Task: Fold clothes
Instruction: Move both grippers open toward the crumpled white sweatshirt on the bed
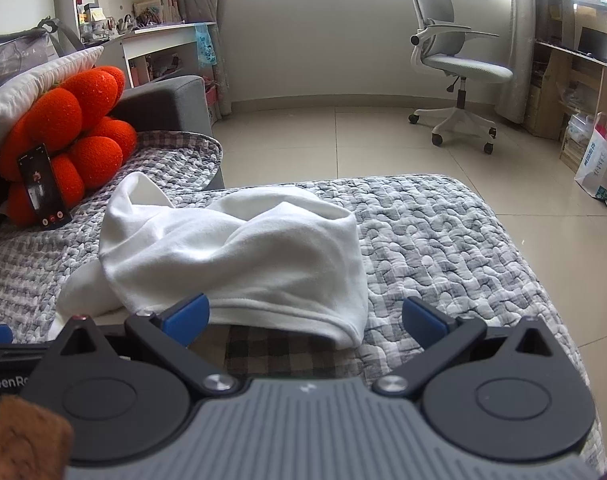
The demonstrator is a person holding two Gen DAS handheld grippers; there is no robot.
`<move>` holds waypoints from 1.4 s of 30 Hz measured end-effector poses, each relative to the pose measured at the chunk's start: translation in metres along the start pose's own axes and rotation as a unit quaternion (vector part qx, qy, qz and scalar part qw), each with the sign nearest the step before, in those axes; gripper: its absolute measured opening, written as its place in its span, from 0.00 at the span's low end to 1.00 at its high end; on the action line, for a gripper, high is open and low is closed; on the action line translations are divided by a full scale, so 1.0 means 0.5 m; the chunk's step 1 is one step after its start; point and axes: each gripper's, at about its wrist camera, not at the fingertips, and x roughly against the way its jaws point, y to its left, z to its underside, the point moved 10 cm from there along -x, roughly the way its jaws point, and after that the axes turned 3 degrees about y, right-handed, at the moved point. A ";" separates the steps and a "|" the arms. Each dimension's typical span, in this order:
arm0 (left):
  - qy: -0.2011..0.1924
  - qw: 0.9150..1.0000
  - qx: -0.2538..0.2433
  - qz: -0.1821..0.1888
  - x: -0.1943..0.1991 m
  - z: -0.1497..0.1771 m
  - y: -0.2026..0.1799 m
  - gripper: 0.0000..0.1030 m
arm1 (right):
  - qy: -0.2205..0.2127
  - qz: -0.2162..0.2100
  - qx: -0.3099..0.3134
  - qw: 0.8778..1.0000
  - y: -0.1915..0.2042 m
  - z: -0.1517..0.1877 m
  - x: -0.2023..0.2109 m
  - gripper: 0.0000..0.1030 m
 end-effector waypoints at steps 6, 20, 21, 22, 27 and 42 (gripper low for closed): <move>-0.001 1.000 0.001 -0.001 -0.001 0.010 -0.010 0.99 | 0.001 0.000 0.005 1.000 0.004 0.004 -0.005 1.00; 0.005 1.000 0.005 -0.009 -0.011 -0.003 0.016 0.99 | 0.008 0.001 0.014 1.000 0.011 0.013 -0.015 1.00; 0.004 1.000 0.005 -0.010 -0.013 -0.004 0.017 0.99 | 0.010 0.002 0.013 1.000 0.011 0.013 -0.016 1.00; 0.001 1.000 0.006 -0.010 -0.016 -0.006 0.017 0.99 | 0.011 0.001 0.013 1.000 0.011 0.013 -0.017 1.00; -0.022 1.000 0.009 -0.003 -0.027 -0.021 0.018 0.99 | 0.017 0.004 0.008 1.000 0.006 0.013 -0.029 1.00; -0.033 0.999 -0.006 0.003 -0.138 -0.045 0.019 0.99 | 0.055 -0.015 0.003 0.998 0.014 0.019 -0.127 1.00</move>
